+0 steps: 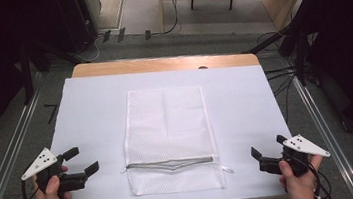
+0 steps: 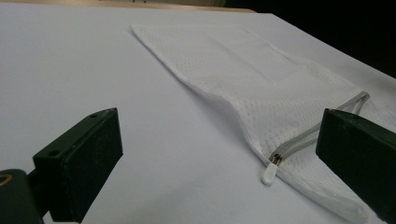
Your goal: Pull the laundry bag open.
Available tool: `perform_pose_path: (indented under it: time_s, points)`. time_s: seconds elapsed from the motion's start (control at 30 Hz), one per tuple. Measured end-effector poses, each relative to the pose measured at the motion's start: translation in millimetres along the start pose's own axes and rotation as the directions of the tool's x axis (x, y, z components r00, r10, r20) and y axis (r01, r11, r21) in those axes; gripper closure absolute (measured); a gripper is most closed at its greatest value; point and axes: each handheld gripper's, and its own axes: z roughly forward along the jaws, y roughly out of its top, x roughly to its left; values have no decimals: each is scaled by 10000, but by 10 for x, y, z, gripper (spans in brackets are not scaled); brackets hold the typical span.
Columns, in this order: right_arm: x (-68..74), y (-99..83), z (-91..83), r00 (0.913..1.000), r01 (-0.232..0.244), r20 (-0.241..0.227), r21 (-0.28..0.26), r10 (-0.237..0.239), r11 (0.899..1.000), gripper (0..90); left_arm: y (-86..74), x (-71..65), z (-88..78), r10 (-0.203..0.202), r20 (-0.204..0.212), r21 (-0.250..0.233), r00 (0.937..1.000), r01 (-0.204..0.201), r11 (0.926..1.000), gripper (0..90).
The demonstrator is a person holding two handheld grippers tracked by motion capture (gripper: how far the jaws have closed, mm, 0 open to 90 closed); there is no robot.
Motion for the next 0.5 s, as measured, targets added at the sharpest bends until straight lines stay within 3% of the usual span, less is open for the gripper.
perform_pose_path:
  time_s: [0.13,0.37,0.5]
  points:
    - [-77,-14,-11,10000,-53,44,-30,53,10000,0,6,32,-4,-6,-174,81,9998,8,10000,9]
    - [-290,-62,-82,9990,-430,82,-114,431,9990,0,22,104,-53,-169,-215,-188,9996,165,9997,9]
    - [-334,-102,-126,9991,-416,41,-109,416,9991,0,29,105,-20,-131,-208,-129,9997,129,9998,9]
